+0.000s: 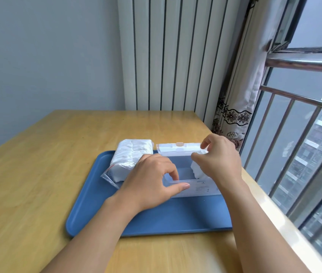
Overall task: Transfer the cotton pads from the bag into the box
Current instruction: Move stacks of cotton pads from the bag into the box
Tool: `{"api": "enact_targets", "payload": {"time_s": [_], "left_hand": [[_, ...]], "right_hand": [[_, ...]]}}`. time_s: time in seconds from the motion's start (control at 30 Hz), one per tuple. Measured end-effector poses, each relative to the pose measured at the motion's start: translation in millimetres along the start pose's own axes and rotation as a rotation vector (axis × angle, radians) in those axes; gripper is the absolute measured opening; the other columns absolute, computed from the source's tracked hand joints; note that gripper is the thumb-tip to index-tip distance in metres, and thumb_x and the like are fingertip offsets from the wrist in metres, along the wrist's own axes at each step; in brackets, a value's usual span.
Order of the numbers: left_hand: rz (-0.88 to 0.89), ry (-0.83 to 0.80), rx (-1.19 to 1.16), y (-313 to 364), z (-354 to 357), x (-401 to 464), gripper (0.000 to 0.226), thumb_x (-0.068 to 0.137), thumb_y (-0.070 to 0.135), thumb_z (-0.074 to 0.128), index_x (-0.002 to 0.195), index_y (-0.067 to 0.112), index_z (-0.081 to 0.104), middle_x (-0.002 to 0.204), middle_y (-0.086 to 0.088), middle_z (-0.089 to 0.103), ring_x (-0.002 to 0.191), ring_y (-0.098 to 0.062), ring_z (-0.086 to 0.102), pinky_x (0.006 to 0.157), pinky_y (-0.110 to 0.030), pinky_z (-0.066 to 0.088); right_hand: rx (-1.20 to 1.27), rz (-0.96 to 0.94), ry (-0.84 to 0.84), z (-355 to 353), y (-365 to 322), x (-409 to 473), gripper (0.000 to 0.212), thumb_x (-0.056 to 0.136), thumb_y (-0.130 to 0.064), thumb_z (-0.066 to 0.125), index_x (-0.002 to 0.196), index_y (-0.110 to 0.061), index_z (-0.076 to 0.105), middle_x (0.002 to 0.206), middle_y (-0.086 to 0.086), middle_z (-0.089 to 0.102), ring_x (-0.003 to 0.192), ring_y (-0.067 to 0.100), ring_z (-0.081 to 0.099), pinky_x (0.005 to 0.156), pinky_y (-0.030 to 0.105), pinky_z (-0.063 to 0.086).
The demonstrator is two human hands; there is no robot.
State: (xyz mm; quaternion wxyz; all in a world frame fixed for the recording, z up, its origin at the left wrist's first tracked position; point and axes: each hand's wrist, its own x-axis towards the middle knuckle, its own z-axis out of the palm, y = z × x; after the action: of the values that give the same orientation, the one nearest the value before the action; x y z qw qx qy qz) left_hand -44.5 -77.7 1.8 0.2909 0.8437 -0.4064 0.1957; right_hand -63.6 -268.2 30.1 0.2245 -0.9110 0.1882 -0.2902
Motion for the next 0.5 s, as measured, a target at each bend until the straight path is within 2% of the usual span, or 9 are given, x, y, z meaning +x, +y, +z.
{"api": "enact_targets", "payload": {"time_s": [0.13, 0.2, 0.23, 0.3, 0.37, 0.43, 0.5], "left_hand": [[0.011, 0.0, 0.004, -1, -1, 0, 0.03, 0.075, 0.058, 0.073, 0.074, 0.028, 0.07, 0.072, 0.019, 0.062, 0.076, -0.005, 0.053, 0.088, -0.028, 0.043], [0.017, -0.018, 0.009, -1, -1, -1, 0.029, 0.075, 0.055, 0.073, 0.073, 0.027, 0.07, 0.073, 0.018, 0.064, 0.076, -0.006, 0.054, 0.089, -0.033, 0.045], [0.016, -0.026, 0.01, -1, -1, -1, 0.029, 0.075, 0.055, 0.073, 0.071, 0.027, 0.069, 0.072, 0.018, 0.063, 0.074, -0.007, 0.053, 0.087, -0.034, 0.046], [0.011, -0.047, 0.016, -2, -1, 0, 0.029, 0.075, 0.053, 0.073, 0.064, 0.028, 0.063, 0.068, 0.015, 0.063, 0.071, -0.01, 0.054, 0.084, -0.036, 0.048], [0.013, -0.058, 0.009, -3, 0, 0, 0.031, 0.076, 0.051, 0.075, 0.06, 0.029, 0.06, 0.061, 0.014, 0.058, 0.068, -0.011, 0.052, 0.081, -0.036, 0.047], [0.024, -0.06, 0.004, -3, 0, 0, 0.031, 0.077, 0.048, 0.078, 0.059, 0.027, 0.062, 0.058, 0.018, 0.054, 0.067, -0.01, 0.051, 0.08, -0.034, 0.046], [0.034, -0.074, 0.005, -3, 0, -1, 0.032, 0.078, 0.048, 0.078, 0.061, 0.026, 0.064, 0.06, 0.018, 0.055, 0.07, -0.01, 0.053, 0.083, -0.035, 0.046]], "right_hand": [[0.141, -0.098, 0.052, -8, -8, -4, 0.011, 0.074, -0.021, 0.067, 0.084, -0.024, 0.071, 0.083, -0.009, 0.066, 0.08, 0.016, 0.059, 0.064, 0.029, 0.043], [0.16, -0.178, -0.01, -9, -11, -7, 0.014, 0.075, -0.014, 0.062, 0.076, -0.021, 0.075, 0.072, -0.007, 0.071, 0.071, 0.017, 0.064, 0.062, 0.029, 0.051], [0.167, -0.202, -0.092, -6, -12, -8, 0.016, 0.075, -0.012, 0.059, 0.07, -0.017, 0.074, 0.065, -0.004, 0.07, 0.064, 0.018, 0.064, 0.059, 0.029, 0.052], [0.147, -0.183, -0.322, 3, -15, -11, 0.02, 0.076, -0.014, 0.056, 0.056, -0.01, 0.059, 0.052, 0.001, 0.06, 0.051, 0.025, 0.052, 0.049, 0.031, 0.045], [0.041, -0.123, -0.465, 13, -14, -11, 0.034, 0.081, -0.022, 0.057, 0.054, -0.012, 0.039, 0.05, 0.003, 0.041, 0.05, 0.024, 0.035, 0.046, 0.029, 0.029], [-0.082, -0.076, -0.442, 17, -9, -8, 0.038, 0.086, -0.029, 0.055, 0.057, -0.014, 0.035, 0.053, 0.001, 0.038, 0.052, 0.021, 0.034, 0.047, 0.03, 0.024], [-0.133, -0.063, -0.398, 16, -4, -6, 0.038, 0.088, -0.03, 0.054, 0.059, -0.012, 0.037, 0.054, 0.003, 0.041, 0.054, 0.022, 0.036, 0.047, 0.029, 0.024]]}}
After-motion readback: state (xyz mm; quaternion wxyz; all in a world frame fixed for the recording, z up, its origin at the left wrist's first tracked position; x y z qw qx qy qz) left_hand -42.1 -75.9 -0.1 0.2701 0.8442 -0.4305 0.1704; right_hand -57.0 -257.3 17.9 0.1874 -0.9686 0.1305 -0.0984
